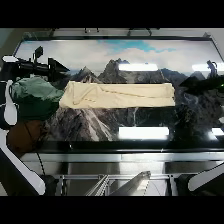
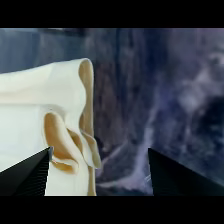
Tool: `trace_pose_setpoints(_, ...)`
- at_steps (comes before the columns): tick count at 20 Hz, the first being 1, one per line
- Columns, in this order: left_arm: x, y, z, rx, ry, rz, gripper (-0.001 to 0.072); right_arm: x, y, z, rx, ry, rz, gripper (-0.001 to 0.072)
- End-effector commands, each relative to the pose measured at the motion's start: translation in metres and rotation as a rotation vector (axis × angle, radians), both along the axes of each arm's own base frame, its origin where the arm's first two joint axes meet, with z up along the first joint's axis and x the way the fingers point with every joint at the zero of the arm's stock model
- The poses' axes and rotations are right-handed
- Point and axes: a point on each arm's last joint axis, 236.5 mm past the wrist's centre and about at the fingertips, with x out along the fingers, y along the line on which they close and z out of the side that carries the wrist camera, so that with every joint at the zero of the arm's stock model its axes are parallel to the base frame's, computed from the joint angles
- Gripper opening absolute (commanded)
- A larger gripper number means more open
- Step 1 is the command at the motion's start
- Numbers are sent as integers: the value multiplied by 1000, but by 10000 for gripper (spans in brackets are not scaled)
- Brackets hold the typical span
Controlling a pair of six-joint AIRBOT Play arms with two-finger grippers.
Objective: Fold the shirts.
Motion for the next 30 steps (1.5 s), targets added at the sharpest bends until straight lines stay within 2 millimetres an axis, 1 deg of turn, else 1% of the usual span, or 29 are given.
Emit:
trace_pose_setpoints(1, 0, 16, 26, 0, -46, 21, 1, -9, 11, -21, 27, 95, 20, 675)
trace_pose_setpoints(3, -4, 12, 37, 5, -60, 19, 1, -8, 41, -32, 111, 124, 52, 675)
trace_pose_setpoints(4, -7, 8, 40, 6, -64, 18, 1, -8, 58, -34, 162, 134, 70, 674)
trace_pose_setpoints(6, -16, -7, 44, 14, -88, -13, 2, -7, 90, -36, 254, 146, 104, 671)
trace_pose_setpoints(7, -21, -17, 46, 13, -91, -35, 2, -6, 101, -36, 286, 151, 114, 658)
trace_pose_setpoints(8, -28, -31, 48, 12, -89, -67, 2, -5, 111, -35, 308, 151, 121, 481)
trace_pose_setpoints(9, -34, -49, 49, 13, -96, -104, 1, -3, 116, -33, 319, 147, 125, 179)
trace_pose_setpoints(10, -41, -70, 48, 17, -97, -145, 1, -2, 119, -29, 335, 142, 128, 16)
trace_pose_setpoints(11, -47, -93, 45, 36, -106, -188, 1, -3, 122, -20, 363, 137, 142, 13)
trace_pose_setpoints(12, -53, -113, 35, 80, -106, -230, 1, -5, 122, -7, 392, 129, 162, 13)
trace_pose_setpoints(13, -58, -135, 17, 158, -111, -273, 1, -6, 119, 7, 408, 116, 178, 13)
trace_pose_setpoints(15, -58, -175, -24, 321, -139, -306, 3, -5, 115, 45, 445, 65, 206, 13)
trace_pose_setpoints(16, -53, -200, -41, 363, -164, -293, 4, -6, 116, 73, 492, 24, 225, 13)
trace_pose_setpoints(18, -45, -255, -65, 359, -206, -243, 4, -12, 119, 135, 611, -72, 265, 13)
trace_pose_setpoints(20, -50, -302, -88, 347, -202, -256, 4, -22, 121, 191, 691, -174, 307, 13)
trace_pose_setpoints(21, -54, -320, -100, 338, -177, -265, 4, -25, 122, 211, 692, -216, 316, 12)
trace_pose_setpoints(23, -66, -353, -124, 317, -127, -272, 4, -33, 129, 238, 671, -267, 342, 13)
trace_pose_setpoints(24, -71, -367, -132, 280, -100, -265, 4, -37, 136, 248, 663, -278, 360, 13)
trace_pose_setpoints(25, -74, -377, -132, 222, -66, -233, 3, -41, 146, 255, 659, -278, 378, 13)
trace_pose_setpoints(26, -72, -386, -121, 130, -22, -183, 13, -44, 158, 260, 657, -277, 401, 13)
trace_pose_setpoints(27, -67, -388, -97, 24, -23, -169, 22, -46, 173, 263, 657, -276, 426, 13)
trace_pose_setpoints(28, -66, -387, -57, -108, -46, -189, 22, -45, 190, 264, 657, -275, 445, 13)
trace_pose_setpoints(29, -63, -377, -9, -248, -72, -213, 22, -44, 209, 264, 658, -271, 459, 13)
trace_pose_setpoints(30, -61, -355, 54, -407, -126, -241, 21, -40, 234, 260, 647, -268, 470, 14)
